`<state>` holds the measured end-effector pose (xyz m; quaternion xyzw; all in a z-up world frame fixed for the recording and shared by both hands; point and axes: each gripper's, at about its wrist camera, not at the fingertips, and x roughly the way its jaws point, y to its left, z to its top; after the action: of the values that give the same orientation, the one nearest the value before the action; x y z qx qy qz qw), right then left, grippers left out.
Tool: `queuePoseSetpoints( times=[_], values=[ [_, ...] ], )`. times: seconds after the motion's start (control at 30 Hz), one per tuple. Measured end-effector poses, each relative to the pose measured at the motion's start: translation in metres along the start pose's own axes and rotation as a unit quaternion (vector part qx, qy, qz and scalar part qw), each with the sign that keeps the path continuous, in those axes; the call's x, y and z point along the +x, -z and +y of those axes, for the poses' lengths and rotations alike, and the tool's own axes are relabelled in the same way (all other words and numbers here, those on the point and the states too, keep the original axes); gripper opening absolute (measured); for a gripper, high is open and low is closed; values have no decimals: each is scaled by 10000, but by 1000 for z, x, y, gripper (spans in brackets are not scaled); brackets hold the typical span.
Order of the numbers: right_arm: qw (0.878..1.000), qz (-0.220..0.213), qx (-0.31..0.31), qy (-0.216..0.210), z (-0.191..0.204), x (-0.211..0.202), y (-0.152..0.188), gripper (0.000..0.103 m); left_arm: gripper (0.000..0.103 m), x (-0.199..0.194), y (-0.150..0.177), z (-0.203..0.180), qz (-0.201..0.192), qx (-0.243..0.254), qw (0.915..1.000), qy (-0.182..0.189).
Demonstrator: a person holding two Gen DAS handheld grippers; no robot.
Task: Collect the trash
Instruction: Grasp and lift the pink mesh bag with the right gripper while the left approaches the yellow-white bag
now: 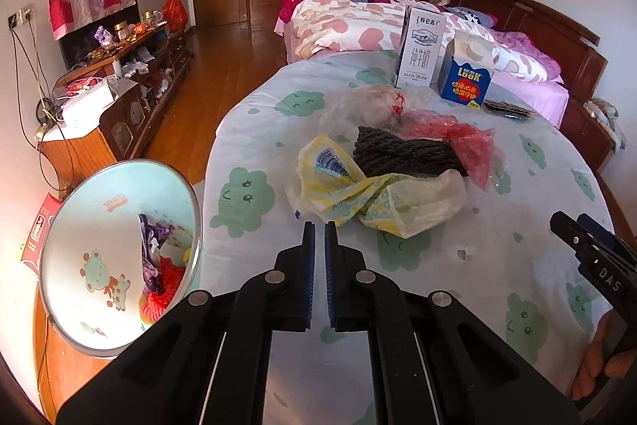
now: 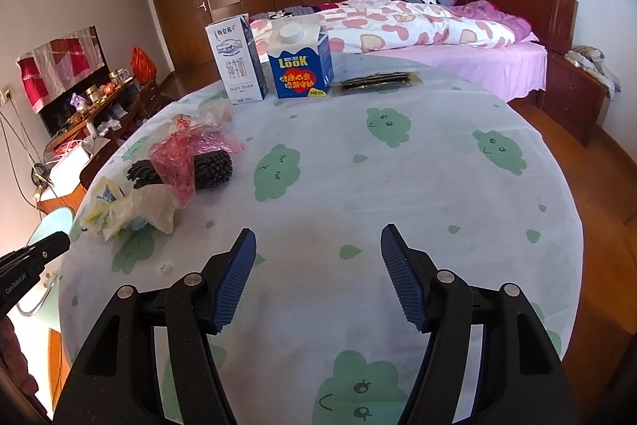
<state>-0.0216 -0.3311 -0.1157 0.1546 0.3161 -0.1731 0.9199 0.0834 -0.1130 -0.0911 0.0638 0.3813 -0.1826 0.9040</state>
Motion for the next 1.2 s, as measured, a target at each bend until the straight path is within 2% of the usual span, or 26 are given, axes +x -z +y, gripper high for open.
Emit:
queuePoseSetpoints(
  times=[0.03, 0.1, 0.13, 0.17, 0.23, 0.3, 0.37, 0.47, 0.5, 0.57, 0.6, 0.63, 0.8, 0.83, 0.87, 1.07, 1.2],
  values=[
    [10000, -33, -24, -37, 2, -2, -3, 65, 6, 1, -2, 0, -1, 5, 10000, 25],
    [9999, -108, -65, -80, 5, -5, -8, 65, 19, 4, -6, -1, 14, -14, 9999, 99],
    [9997, -178, -112, -122, 8, -8, -13, 65, 41, 5, -8, -2, -3, -6, 10000, 90],
    [9996, -208, -144, -134, 10, -8, -15, 65, 58, 8, -12, -5, -38, 45, 10000, 60],
    [9993, -275, -221, -134, 14, -10, -20, 65, 58, 16, -16, -10, -38, 155, 9999, -27],
    [9993, -290, -208, -113, 13, -11, -24, 65, 59, 29, -22, -13, 67, 75, 9999, 45],
    [9995, -262, -145, -90, 10, -9, -25, 65, 60, 43, -29, -10, 223, -271, 9992, 201],
    [9997, -204, -80, -47, 10, -7, -27, 65, 60, 63, -33, -2, 469, -958, 9930, 501],
    [9998, -160, -63, -47, 9, -5, -26, 65, 60, 67, -32, -2, 493, -996, 9926, 494],
    [9999, -114, -69, -49, 8, -5, -26, 65, 41, 70, -30, -11, 469, -712, 9958, 349],
    [9999, -94, -68, -49, 7, -5, -25, 65, 38, 69, -27, -16, 449, -508, 9973, 283],
    [9999, -86, -58, -49, 6, -5, -24, 65, 17, 70, -25, -18, 447, -432, 9978, 243],
    [9999, -75, -42, -52, 4, -3, -20, 65, 15, 64, -19, -11, 411, -470, 9975, 340],
    [9999, -95, -59, -49, 4, -4, -20, 65, 4, 61, -17, -10, 396, -461, 9976, 342],
    [9999, -100, -60, -49, 4, -3, -20, 65, 0, 59, -16, -10, 403, -435, 9976, 353],
    [9998, -167, -78, -125, 6, -5, -21, 65, 0, 38, -3, -2, 296, -349, 9986, 278],
    [9994, -165, -69, -285, 12, -4, -26, 65, 1, 22, -11, 5, 57, -286, 9995, 116]
  ],
)
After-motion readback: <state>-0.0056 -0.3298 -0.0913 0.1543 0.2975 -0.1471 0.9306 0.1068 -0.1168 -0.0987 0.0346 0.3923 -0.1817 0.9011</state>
